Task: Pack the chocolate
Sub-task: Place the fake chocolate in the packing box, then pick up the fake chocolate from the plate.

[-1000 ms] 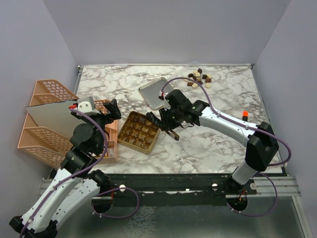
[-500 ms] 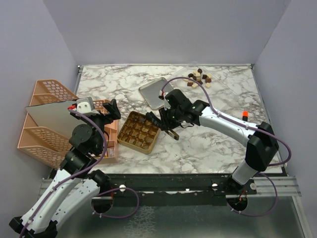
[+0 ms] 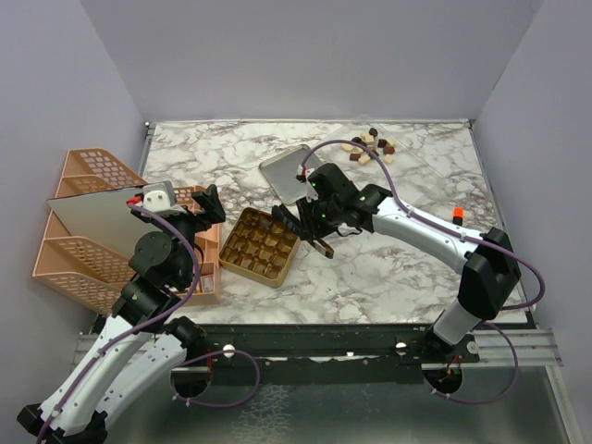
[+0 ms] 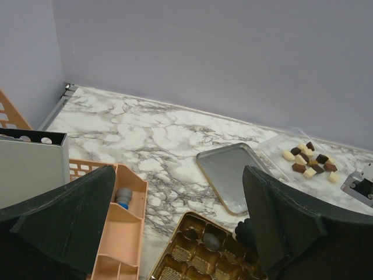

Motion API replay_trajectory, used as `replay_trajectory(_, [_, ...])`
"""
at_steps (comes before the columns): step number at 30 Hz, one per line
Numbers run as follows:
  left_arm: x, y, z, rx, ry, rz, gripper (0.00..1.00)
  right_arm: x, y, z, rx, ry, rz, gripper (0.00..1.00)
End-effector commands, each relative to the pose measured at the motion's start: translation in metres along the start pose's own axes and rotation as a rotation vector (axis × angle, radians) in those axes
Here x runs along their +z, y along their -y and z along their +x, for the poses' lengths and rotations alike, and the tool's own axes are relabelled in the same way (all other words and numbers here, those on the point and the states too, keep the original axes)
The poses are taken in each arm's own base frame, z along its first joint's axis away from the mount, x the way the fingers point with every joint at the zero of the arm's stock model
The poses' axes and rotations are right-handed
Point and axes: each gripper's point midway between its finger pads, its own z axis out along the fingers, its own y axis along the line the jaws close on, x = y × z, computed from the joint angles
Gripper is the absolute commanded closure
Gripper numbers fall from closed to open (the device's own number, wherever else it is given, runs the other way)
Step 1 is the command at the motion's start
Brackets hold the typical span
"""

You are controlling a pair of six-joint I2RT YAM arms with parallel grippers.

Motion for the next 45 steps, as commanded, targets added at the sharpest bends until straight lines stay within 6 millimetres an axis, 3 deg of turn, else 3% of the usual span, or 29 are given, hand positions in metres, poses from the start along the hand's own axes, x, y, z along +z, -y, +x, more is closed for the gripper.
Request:
replay_trajectory(1, [-0.001, 0.0, -0.002, -0.004, 0.015, 0.002, 0.01, -0.008, -0.007, -0.002, -0.009, 0.001, -0.018, 0.65])
replay_trajectory(7, [-0.001, 0.0, -0.002, -0.006, 0.016, 0.004, 0.01, -0.004, -0.009, 0.007, 0.004, -0.023, -0.036, 0.65])
replay_trajectory(19, [-0.001, -0.001, -0.003, -0.006, 0.018, 0.001, 0.01, -0.006, -0.007, 0.005, 0.004, -0.017, -0.02, 0.62])
replay_trajectory(27, [-0.001, -0.001, -0.003, -0.006, 0.017, 0.001, 0.01, -0.015, 0.001, -0.01, 0.004, 0.042, 0.04, 0.62])
replay_trajectory(36, [-0.002, -0.001, -0.004, -0.008, 0.019, 0.004, 0.01, -0.029, 0.045, -0.058, -0.05, 0.152, 0.293, 0.63])
replay_trajectory(45, [-0.003, -0.001, -0.006, -0.017, 0.026, 0.006, 0.01, -0.032, 0.126, -0.101, 0.002, 0.185, 0.533, 0.63])
